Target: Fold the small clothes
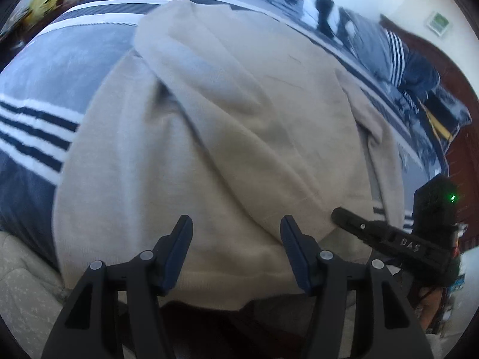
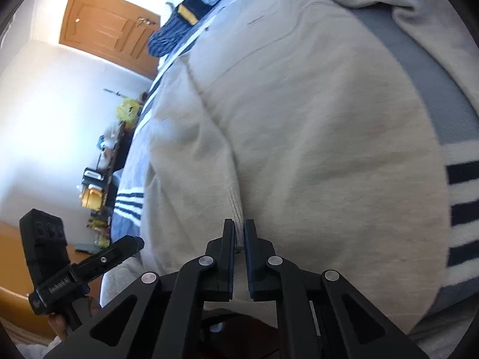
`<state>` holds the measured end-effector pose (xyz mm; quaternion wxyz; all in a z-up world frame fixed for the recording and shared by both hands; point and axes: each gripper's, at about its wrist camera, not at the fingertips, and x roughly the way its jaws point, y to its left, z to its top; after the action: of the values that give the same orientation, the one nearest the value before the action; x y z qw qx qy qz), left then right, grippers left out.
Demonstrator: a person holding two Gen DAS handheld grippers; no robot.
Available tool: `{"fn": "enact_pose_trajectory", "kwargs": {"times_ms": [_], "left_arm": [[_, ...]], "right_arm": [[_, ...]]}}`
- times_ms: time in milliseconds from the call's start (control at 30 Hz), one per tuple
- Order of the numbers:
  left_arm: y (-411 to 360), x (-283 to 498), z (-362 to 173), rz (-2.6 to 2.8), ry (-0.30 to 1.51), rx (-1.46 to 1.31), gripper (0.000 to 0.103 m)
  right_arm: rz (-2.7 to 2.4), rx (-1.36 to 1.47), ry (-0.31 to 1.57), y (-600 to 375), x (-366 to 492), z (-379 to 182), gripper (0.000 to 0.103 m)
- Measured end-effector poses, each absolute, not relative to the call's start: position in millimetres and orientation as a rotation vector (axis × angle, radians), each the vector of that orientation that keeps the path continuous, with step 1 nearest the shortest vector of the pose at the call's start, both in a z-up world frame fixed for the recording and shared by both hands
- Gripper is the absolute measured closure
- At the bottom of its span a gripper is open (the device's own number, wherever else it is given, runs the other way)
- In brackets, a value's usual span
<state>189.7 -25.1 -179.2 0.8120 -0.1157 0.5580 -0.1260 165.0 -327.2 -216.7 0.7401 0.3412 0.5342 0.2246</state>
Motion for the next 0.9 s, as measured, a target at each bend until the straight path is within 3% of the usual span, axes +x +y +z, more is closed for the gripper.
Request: {"fn": "enact_pose_trajectory", "kwargs": {"times_ms": [67,100,133,167,300,433,500,533,700,900], "left_arm": [[-35,193,-181,-0.283,1.196,-0.245,0.043],[-39,197,-182,-0.29,1.202,-0.253,0.043],[-42,203,-187,-0.297,1.225,-0.275,0.043],[-42,207,-190,-0.288,1.242,-0.284,0.043],[-32,215,-202,-0.229,1.257,-0.341,0.043],[-32,210,-200,-0.238,1.239,-0.323,0.043],[-35,209,-200,-0.244,1.239,-0.306,0.043],[-36,209,-200,-0.247,1.241,-0.312,0.043],[-47,214,-201,-0.274,1.243,-0.318,0.043],[-71,223,-206,-0.279,1.232,-0.27,0.043]], "right_arm": [[0.479,0.755,1.179,-330,165,-219,0.087],[0.476,0.78,1.175,-332,165,-221,0.079],[0.49,0.822,1.164,-339,163,-222,0.062],[0.504,0.85,1.151,-341,163,-222,0.058],[0.515,0.819,1.144,-337,168,-217,0.058],[0.569,0.792,1.205,-315,171,-225,0.069],[0.522,0.691,1.238,-304,170,-227,0.094],[0.493,0.606,1.236,-297,169,-223,0.098],[0.423,0.637,1.135,-318,166,-203,0.099],[0.351,0.608,1.193,-315,170,-219,0.099]]}}
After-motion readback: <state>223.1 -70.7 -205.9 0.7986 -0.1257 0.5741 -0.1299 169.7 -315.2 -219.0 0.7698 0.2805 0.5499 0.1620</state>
